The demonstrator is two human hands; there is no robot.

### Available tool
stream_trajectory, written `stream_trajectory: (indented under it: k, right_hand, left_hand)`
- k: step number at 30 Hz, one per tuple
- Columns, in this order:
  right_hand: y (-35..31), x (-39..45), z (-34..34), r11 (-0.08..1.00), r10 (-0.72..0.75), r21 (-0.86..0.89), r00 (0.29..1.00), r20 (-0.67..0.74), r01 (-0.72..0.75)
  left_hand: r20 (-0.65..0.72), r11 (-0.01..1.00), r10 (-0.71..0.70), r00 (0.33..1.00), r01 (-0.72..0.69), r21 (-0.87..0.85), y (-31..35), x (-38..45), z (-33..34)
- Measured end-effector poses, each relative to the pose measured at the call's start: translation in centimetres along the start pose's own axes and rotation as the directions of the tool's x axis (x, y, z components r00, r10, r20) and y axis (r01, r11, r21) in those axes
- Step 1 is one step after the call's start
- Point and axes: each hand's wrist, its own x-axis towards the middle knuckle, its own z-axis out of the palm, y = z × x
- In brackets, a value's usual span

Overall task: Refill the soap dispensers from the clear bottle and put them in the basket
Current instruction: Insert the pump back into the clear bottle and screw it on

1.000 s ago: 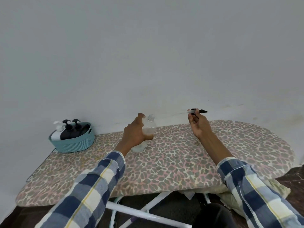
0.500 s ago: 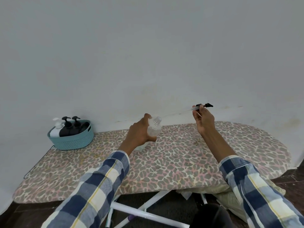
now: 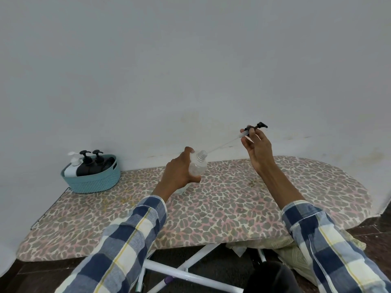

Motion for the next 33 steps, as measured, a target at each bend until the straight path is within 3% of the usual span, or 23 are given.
stream_trajectory:
  k: [8, 16, 26, 33]
  right_hand:
    - [0.3, -2.1, 4.3, 0.937, -0.085, -0.31, 0.967, 0.238, 0.159]
    - [4.0, -4.6, 8.5, 0.709, -0.056, -0.62, 0.904, 0.423, 0.335]
    - [7.0, -4.8, 13.3, 0.557, 0.004, -0.697, 0.838, 0.546, 0.452]
    - [8.8, -4.6, 16.5, 0.478, 0.052, -0.76, 0.85, 0.525, 0.44]
  left_hand:
    - [-0.023, 1.0, -0.011, 1.0, 0.01, -0.009, -0.2, 0.1, 0.3]
    - [-0.074, 0.993, -0.072, 0.995, 0.064, -0.097, -1.6, -0.3, 0.2]
    - [-0.16, 0.953, -0.197, 0.967, 0.15, -0.264, -4.9, -1.3, 0.0]
    - [-0.105, 0.899, -0.245, 0.964, 0.185, -0.396, -6.9, -1.4, -1.1]
